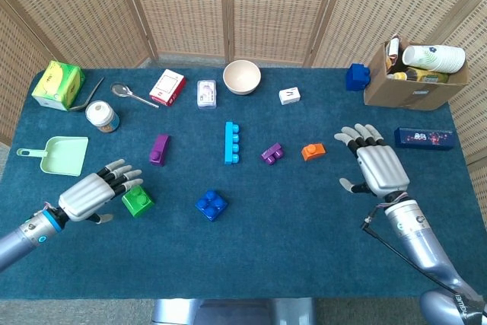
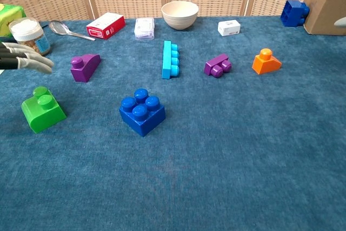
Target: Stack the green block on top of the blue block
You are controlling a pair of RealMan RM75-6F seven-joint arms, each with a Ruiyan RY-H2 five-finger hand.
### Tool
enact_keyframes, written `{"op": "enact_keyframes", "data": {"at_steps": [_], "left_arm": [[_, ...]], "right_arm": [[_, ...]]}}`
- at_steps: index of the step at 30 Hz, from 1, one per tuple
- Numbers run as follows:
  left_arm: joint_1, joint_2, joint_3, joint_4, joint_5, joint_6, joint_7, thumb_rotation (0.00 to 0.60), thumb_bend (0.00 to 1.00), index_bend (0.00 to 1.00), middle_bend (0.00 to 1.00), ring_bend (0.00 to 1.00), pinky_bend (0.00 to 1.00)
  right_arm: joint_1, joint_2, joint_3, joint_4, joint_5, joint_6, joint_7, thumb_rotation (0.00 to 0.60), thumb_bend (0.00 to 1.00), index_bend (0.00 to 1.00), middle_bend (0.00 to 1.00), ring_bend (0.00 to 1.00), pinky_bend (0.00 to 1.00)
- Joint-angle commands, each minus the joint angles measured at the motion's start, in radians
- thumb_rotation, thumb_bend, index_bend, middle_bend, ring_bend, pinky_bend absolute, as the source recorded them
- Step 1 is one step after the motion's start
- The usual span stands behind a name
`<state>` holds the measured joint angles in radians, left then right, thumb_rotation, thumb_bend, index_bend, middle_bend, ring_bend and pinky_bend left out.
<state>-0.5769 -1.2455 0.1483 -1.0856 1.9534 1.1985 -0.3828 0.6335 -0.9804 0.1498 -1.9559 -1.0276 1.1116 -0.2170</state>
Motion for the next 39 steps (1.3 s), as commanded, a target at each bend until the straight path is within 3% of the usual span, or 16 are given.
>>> {"op": "enact_keyframes", "data": {"at_steps": [1,17,25,35,39], "left_arm": [[-0.012,-0.016,0.014,0.021,0.006,0.001,-0.010,0.600,0.24,0.09,0.01,0.00,0.00],[-0.044,-0.087,0.064,0.137,-0.010,-0.003,-0.080,0.600,0.24,0.10,0.02,0.00,0.00],[-0.063,-0.115,0.077,0.163,-0.022,-0.014,-0.097,0.600,0.24,0.18,0.02,0.00,0.00],[-0.078,-0.135,0.088,0.182,-0.039,-0.024,-0.106,0.600,0.24,0.20,0.03,0.00,0.00],[-0.081,-0.140,0.090,0.185,-0.046,-0.024,-0.101,0.600,0.24,0.26,0.03,0.00,0.00]], "right_arm": [[-0.003,-0.001,0.004,0.000,0.003,0.001,-0.004,0.558,0.24,0.16,0.13,0.00,0.00],[-0.013,-0.016,0.024,-0.002,0.030,0.003,-0.043,0.566,0.24,0.16,0.13,0.00,0.00],[-0.022,-0.019,0.031,-0.001,0.032,0.009,-0.048,0.566,0.24,0.16,0.13,0.00,0.00],[-0.037,-0.010,0.037,-0.002,0.029,0.013,-0.042,0.565,0.24,0.16,0.13,0.00,0.00],[-0.043,-0.009,0.039,-0.001,0.026,0.013,-0.038,0.568,0.24,0.16,0.13,0.00,0.00]]}}
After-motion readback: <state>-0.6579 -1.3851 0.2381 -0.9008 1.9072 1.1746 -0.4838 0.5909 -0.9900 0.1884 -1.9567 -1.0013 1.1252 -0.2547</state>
